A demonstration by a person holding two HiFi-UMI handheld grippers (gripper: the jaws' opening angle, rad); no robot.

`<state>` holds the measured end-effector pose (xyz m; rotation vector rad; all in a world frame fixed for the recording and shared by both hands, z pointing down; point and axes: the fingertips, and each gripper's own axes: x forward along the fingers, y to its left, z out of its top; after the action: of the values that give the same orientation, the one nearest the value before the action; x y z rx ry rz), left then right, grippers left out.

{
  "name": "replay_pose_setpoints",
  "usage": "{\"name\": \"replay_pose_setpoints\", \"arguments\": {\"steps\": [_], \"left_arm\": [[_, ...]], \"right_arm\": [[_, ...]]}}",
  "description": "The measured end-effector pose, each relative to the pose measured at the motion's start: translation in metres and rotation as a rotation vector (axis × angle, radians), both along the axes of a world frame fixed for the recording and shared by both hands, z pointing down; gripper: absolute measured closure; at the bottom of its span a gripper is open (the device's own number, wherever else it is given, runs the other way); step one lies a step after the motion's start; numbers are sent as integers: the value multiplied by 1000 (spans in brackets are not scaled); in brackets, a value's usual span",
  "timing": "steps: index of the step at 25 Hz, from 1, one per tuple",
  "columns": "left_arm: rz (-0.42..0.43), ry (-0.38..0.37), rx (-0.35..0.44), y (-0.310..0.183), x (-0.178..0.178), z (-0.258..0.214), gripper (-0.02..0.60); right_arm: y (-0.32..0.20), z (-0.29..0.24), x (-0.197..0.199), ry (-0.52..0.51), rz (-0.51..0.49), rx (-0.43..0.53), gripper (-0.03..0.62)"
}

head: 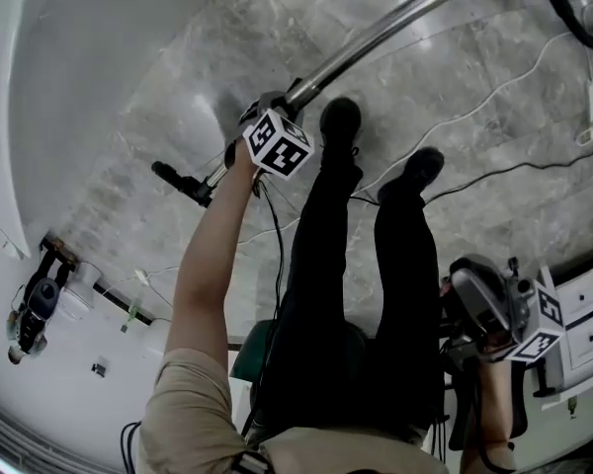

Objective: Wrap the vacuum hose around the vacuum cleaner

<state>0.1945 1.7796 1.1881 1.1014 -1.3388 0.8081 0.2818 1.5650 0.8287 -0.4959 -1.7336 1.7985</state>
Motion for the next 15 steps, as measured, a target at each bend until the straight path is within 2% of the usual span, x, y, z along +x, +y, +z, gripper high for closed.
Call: {"name": "replay_pose_setpoints", "arguments": {"steps": [3,7,11,14,15], "left_arm": [[-3,17,30,-17,-6,-46,465],[-10,97,52,-23,12,-113,465],[-15,124,110,-34,33,-192,465],[-36,153,181,-50,49,-248,465],[-39,157,201,-55,53,-266,465]], "right_arm": [[-5,-32,-5,-26,19,28,589],[-13,-50,10,-24,31,79,589],[-16,14,32,136,18,229,589],[-6,49,12,147,10,194,586],[-1,48,-1,119,4,151,519]]}}
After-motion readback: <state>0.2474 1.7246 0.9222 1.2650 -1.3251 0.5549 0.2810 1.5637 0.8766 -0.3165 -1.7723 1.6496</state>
